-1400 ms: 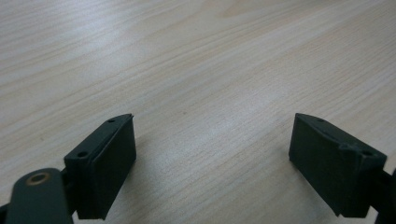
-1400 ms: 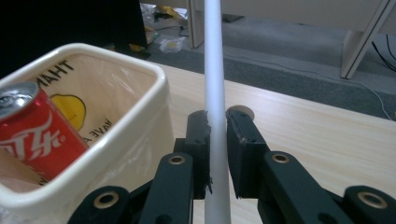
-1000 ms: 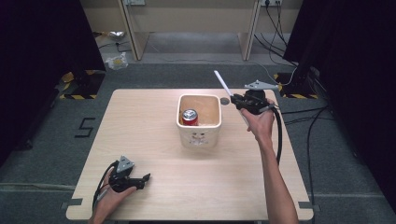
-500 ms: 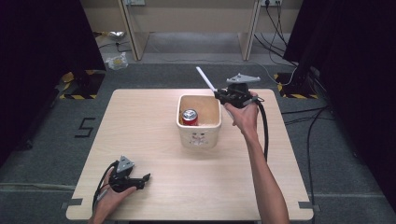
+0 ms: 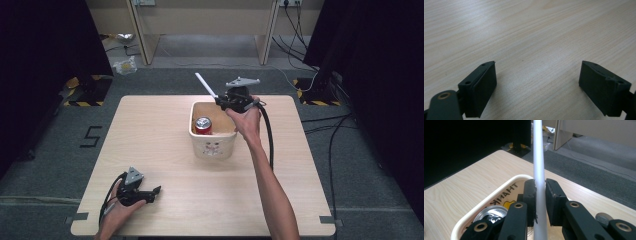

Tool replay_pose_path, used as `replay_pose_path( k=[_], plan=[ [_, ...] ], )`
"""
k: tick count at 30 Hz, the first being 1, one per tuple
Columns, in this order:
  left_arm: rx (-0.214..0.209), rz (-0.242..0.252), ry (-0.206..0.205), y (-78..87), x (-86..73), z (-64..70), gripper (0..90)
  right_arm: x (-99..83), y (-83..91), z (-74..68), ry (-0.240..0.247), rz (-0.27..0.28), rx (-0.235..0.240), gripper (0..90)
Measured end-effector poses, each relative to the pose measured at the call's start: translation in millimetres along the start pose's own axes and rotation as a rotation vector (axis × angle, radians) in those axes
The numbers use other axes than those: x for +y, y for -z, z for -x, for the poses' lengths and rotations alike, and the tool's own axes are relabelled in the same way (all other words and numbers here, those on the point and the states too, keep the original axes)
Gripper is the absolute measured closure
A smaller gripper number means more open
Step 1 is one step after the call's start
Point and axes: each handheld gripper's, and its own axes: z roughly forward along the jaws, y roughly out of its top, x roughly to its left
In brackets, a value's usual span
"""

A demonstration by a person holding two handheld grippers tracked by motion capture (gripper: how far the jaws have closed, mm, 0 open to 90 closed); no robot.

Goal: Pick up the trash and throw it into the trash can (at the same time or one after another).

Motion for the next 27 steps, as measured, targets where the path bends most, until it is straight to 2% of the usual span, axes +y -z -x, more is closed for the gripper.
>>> replay_pose_path(
  k=[8,27],
  plan=[
    [0.000,0.000,-0.002,0.1,0.0,-0.2,13.8,0.1,-22.6,-3.8,0.005,-0.056,0.014,79.2],
    [0.001,0.001,-0.002,-0.1,0.0,-0.1,13.8,-8.8,-44.0,-6.7,0.013,-0.161,0.027,79.0]
  ],
)
